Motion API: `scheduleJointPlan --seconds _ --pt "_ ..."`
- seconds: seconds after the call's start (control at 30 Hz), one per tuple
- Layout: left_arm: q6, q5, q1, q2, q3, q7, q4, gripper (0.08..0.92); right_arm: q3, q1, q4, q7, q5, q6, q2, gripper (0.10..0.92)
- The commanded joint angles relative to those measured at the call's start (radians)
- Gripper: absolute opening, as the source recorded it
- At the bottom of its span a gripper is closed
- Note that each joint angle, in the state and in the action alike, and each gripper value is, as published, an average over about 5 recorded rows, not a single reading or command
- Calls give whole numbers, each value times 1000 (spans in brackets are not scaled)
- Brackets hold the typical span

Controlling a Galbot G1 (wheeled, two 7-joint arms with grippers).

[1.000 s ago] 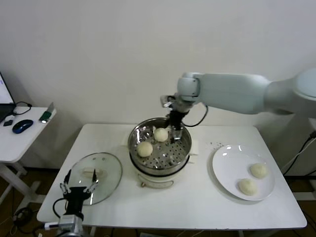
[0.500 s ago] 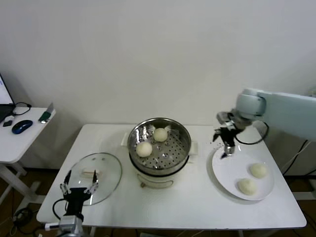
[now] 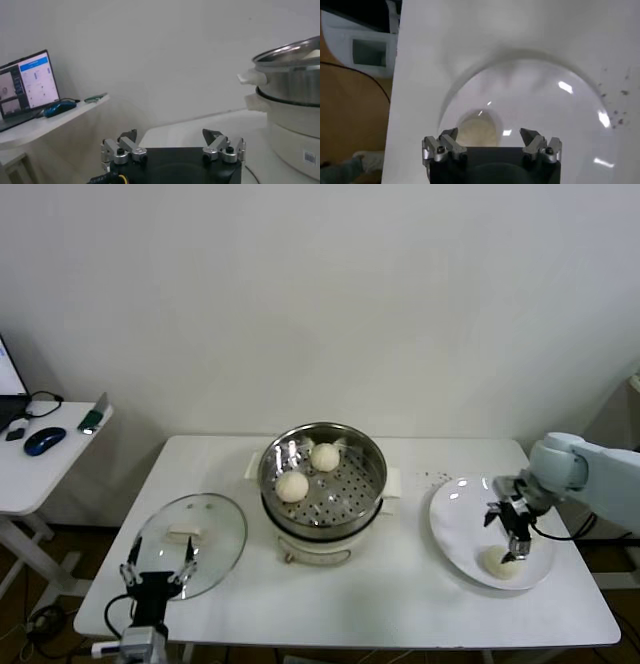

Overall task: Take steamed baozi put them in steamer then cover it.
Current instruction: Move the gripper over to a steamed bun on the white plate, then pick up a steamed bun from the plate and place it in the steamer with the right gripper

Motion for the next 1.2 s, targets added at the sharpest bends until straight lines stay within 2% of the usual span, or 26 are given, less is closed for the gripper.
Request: scheduleJointPlan --seconds 0.03,0.5,0.9,1.0,1.2 --pt "-2 -3 -2 -1 -3 0 3 823 127 -172 -74 -5 -92 14 -13 823" --pt "-6 -4 1 -3 -12 0 15 823 125 -178 -130 -13 -91 24 68 817" --pt "-6 -1 3 -5 -11 0 15 823 82 -106 -142 -25 -86 64 81 696" --pt "-6 -1 4 -5 -11 0 14 823 42 -23 -145 -41 -83 127 93 682" --pt "-5 2 4 -3 -7 0 11 823 -103 299 -148 -104 -119 383 202 679"
